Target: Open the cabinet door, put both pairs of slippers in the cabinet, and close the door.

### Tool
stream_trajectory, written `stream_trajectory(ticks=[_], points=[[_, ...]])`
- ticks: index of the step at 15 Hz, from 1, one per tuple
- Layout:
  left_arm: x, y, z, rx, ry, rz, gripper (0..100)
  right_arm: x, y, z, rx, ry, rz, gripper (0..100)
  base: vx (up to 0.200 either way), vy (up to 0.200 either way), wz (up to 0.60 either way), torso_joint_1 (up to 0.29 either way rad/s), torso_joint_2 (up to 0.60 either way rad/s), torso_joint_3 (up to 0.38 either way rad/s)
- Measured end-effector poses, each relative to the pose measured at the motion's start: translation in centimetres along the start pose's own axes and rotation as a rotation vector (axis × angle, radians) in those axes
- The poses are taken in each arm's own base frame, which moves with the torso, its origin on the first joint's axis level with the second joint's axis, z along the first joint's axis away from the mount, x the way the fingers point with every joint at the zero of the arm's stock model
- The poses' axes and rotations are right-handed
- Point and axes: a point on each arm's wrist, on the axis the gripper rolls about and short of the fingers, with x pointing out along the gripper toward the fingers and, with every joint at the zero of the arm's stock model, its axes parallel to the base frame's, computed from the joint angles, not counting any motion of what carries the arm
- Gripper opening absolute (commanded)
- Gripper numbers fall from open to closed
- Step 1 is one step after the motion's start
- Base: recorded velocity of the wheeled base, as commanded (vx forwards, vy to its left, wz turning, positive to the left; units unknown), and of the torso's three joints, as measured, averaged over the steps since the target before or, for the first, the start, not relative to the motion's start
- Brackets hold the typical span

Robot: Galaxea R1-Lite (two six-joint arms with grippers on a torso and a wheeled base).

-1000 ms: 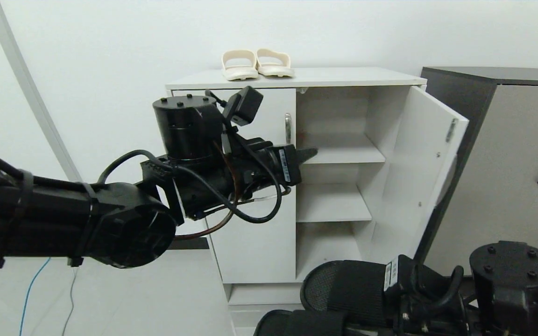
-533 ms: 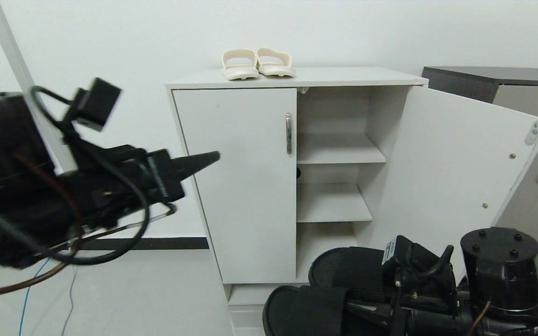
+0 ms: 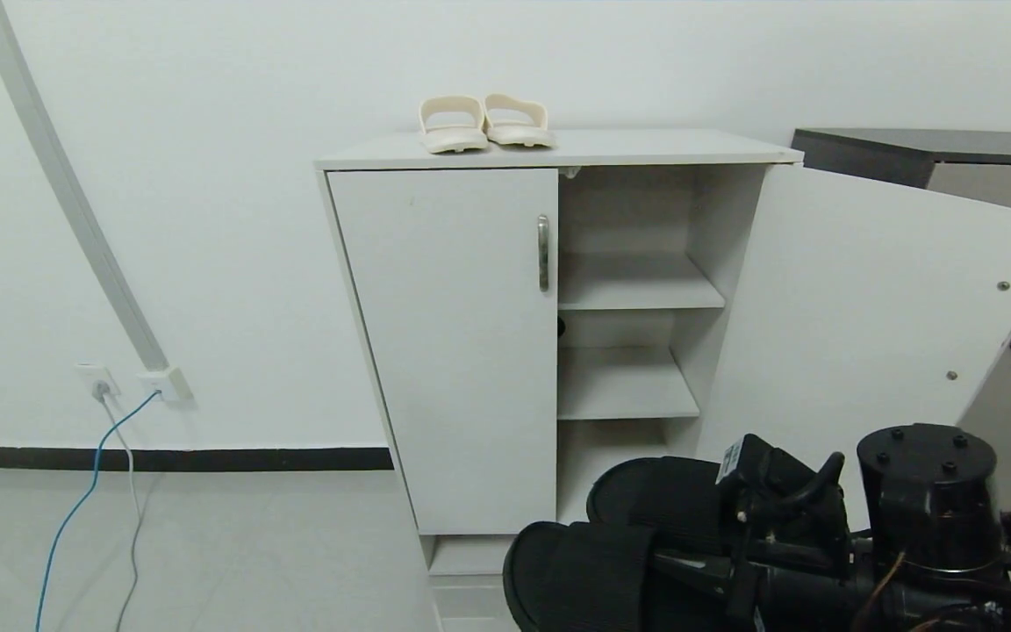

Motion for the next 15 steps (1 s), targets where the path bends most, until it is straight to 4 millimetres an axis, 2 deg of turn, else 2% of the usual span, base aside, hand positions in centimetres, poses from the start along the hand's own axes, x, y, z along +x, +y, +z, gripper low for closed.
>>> stream_trajectory(ticks=[2, 4, 7, 10, 13, 15], points=[[-2.2, 0.9, -4.1, 0.085, -0.023, 0.207, 0, 0.5, -0.2, -0.2, 0.000, -0.005, -0.005, 0, 0.000, 0.000, 0.00, 0.000, 0.00, 0.000], [-2.5, 1.7, -7.3, 0.123, -0.048, 0.403, 0, 0.9, -0.2, -0.4, -0.002, -0.010, -0.005, 0, 0.000, 0.000, 0.00, 0.000, 0.00, 0.000], [-2.2, 2.1, -10.4, 0.135, -0.047, 0.537, 0, 1.3, -0.4, -0.9, 0.004, 0.004, -0.007, 0, 0.000, 0.000, 0.00, 0.000, 0.00, 0.000], [-2.0, 2.1, -11.8, 0.166, -0.099, 0.482, 0, 1.5, -0.4, -0.9, 0.005, 0.009, -0.006, 0, 0.000, 0.000, 0.00, 0.000, 0.00, 0.000], [-1.6, 1.9, -12.7, 0.197, -0.092, 0.293, 0, 1.6, -0.3, -0.8, 0.002, 0.003, -0.004, 0, 0.000, 0.000, 0.00, 0.000, 0.00, 0.000], [-1.6, 1.9, -12.9, 0.198, -0.088, 0.286, 0, 1.7, -0.3, -0.6, -0.002, -0.007, -0.030, 0, 0.000, 0.000, 0.00, 0.000, 0.00, 0.000]])
